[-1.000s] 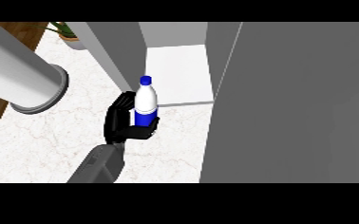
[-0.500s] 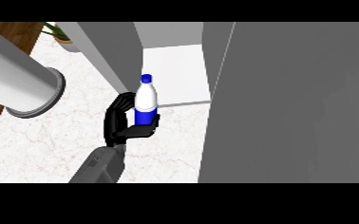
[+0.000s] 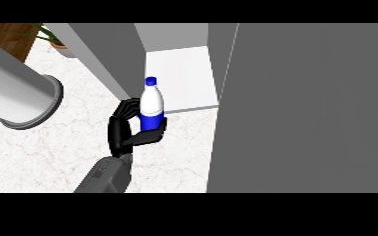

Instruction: Pick up the bottled water, place it into the cabinet and close the cabinet

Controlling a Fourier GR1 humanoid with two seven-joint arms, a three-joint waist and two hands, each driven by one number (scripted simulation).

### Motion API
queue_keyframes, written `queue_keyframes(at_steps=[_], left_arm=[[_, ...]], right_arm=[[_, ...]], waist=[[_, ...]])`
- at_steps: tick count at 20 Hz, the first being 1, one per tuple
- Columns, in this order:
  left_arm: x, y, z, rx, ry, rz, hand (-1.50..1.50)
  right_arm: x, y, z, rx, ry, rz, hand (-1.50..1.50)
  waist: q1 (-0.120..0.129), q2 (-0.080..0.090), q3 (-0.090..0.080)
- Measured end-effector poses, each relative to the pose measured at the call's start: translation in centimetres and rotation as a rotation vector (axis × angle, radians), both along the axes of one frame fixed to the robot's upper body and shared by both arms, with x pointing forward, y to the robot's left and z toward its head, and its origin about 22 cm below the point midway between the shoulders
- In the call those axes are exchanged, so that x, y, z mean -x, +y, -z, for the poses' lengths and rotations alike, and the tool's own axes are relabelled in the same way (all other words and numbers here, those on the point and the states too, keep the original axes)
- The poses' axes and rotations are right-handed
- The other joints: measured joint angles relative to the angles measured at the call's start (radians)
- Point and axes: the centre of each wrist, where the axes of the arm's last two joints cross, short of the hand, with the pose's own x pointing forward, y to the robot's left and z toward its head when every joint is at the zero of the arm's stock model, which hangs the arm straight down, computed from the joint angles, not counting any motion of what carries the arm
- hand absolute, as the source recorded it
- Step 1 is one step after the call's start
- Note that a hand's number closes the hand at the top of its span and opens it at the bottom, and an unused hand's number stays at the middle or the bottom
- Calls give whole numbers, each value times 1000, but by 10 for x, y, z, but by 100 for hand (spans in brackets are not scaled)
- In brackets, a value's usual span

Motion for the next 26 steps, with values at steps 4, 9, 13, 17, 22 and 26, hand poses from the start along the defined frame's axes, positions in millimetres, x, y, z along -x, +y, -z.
queue_keyframes(at_steps=[4, 9, 13, 17, 22, 26], left_arm=[[2, 0, 0, -42, -1, -34, 150], [3, -1, 0, -62, -14, -57, 150], [4, -3, -2, -21, -16, -83, 150], [4, -5, -4, 17, -22, -100, 150], [5, -3, -3, 23, -36, -115, 150], [8, -2, -3, 15, -41, -119, -150]], right_arm=[[0, -6, -2, -3, -3, -6, -150], [-3, -13, -3, -6, -3, -17, -150], [-5, -16, -4, -10, -6, -27, -150], [-7, -20, -3, -13, -5, -27, -150], [-9, -23, -5, -11, -10, -33, -150], [-11, -24, -5, -15, -14, -47, -150]], waist=[[-11, 2, 0], [-19, 8, -1], [-26, 12, -3], [-30, 16, -5], [-42, 20, -6], [-52, 21, -5]])
